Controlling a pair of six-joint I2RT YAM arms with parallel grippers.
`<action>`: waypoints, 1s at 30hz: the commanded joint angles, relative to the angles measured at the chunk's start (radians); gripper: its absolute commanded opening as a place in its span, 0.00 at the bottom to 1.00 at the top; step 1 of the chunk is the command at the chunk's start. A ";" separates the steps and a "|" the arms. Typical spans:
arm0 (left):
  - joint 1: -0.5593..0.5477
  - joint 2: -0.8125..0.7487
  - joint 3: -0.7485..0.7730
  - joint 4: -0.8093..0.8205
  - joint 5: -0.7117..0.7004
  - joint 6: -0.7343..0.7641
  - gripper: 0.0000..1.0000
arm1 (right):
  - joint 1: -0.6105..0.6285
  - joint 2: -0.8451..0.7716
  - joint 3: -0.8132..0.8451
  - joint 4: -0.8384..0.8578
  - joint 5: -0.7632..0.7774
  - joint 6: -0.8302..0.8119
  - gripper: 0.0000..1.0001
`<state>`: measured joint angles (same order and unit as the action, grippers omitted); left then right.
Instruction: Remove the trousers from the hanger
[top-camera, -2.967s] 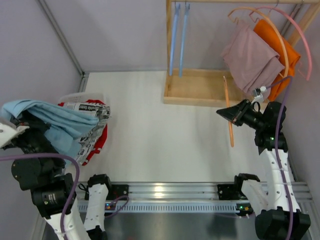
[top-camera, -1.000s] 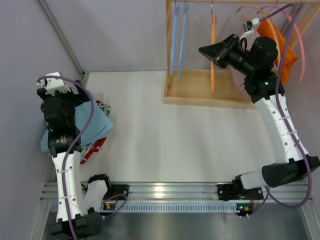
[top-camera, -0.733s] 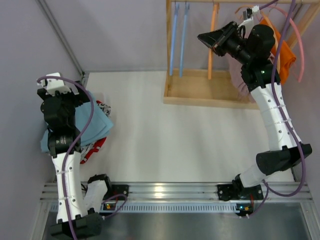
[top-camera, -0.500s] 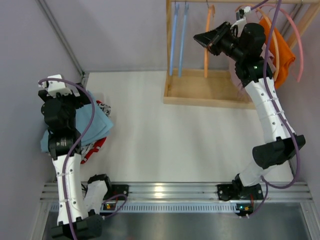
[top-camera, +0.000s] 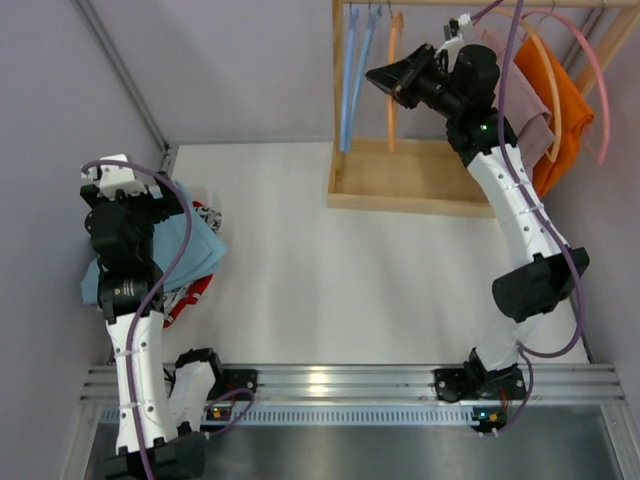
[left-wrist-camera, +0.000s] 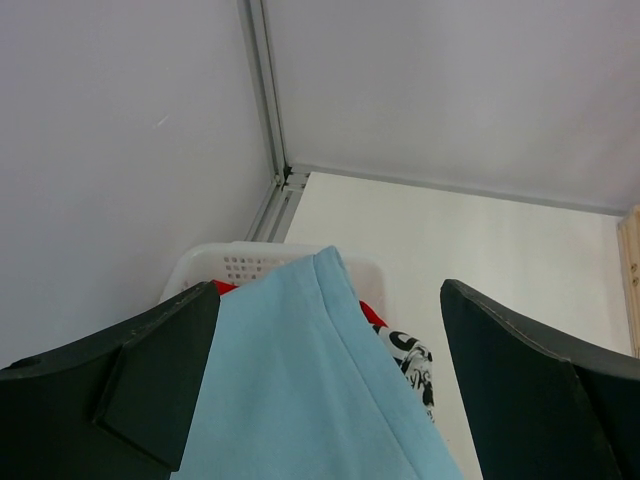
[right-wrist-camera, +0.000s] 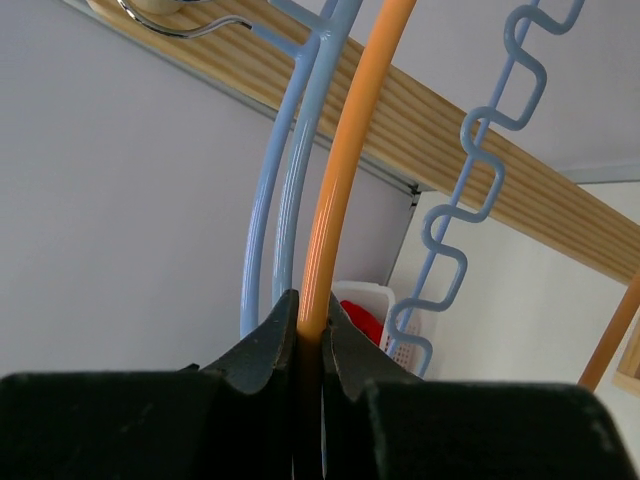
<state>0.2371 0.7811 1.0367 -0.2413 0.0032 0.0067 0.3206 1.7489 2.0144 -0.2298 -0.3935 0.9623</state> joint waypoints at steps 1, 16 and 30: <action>0.002 -0.005 0.013 -0.003 0.011 0.013 0.98 | 0.024 0.008 0.052 0.079 0.002 -0.011 0.01; 0.002 0.044 0.062 -0.078 0.216 -0.040 0.98 | -0.020 -0.206 -0.184 0.078 -0.015 -0.059 0.84; 0.002 0.280 0.309 -0.253 0.495 -0.128 0.98 | -0.103 -0.610 -0.592 0.047 -0.094 -0.330 0.99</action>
<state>0.2371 1.0100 1.2728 -0.4397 0.3805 -0.0784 0.2176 1.2324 1.4811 -0.1806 -0.4610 0.7815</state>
